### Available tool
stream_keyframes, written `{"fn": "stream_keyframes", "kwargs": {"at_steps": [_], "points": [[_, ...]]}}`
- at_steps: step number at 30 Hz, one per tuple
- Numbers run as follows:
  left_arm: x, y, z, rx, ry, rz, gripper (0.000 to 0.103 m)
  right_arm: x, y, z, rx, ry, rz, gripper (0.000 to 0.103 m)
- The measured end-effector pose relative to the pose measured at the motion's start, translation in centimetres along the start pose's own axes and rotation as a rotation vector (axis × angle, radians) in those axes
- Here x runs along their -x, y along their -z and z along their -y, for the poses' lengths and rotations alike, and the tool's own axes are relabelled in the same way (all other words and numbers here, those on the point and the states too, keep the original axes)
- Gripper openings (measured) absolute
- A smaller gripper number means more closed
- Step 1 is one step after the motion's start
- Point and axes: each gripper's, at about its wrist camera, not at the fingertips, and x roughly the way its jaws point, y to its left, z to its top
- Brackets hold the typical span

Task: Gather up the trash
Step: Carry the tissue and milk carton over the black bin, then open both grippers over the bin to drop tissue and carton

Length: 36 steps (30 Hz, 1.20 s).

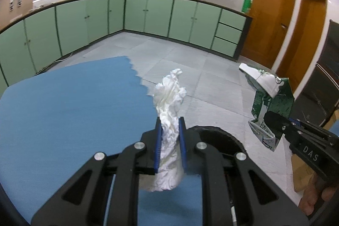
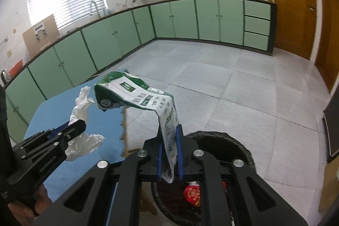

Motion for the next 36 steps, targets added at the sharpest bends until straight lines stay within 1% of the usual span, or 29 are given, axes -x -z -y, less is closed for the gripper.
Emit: {"fn": "stream_keyframes", "kwargs": {"at_steps": [7,18,26,31,32,34,35,36], "points": [[-1.8,0.4,3.9,-0.034,0.046,-0.017,0.014,0.6,1.0,3.9,-0.049,0.046,-0.004,0.011],[-5.0,0.7,7.5,-0.059,0.095,-0.033,0.014,0.8,1.3,7.9,-0.095,0.094,-0.003,0.011],[-7.1,1.4,9.2,-0.081,0.106,-0.062,0.014,-0.6,1.9,10.0,-0.129,0.106,-0.034,0.011],[-8.2,1.5,9.2,-0.080,0.109,-0.082,0.014,-2.3,2.3,10.4,-0.136,0.108,-0.070,0.011],[-8.4,1.5,9.1,-0.078,0.112,-0.085,0.016,-2.7,2.5,10.6,-0.141,0.103,-0.080,0.011],[-8.7,1.2,8.6,-0.063,0.119,-0.092,0.024,-3.4,2.7,10.8,-0.146,0.092,-0.103,0.012],[-8.8,1.1,8.4,-0.053,0.123,-0.090,0.034,-3.8,2.7,11.0,-0.152,0.088,-0.109,0.017],[-8.7,1.1,8.3,-0.048,0.126,-0.087,0.042,-4.0,2.8,11.2,-0.155,0.084,-0.112,0.027]]}}
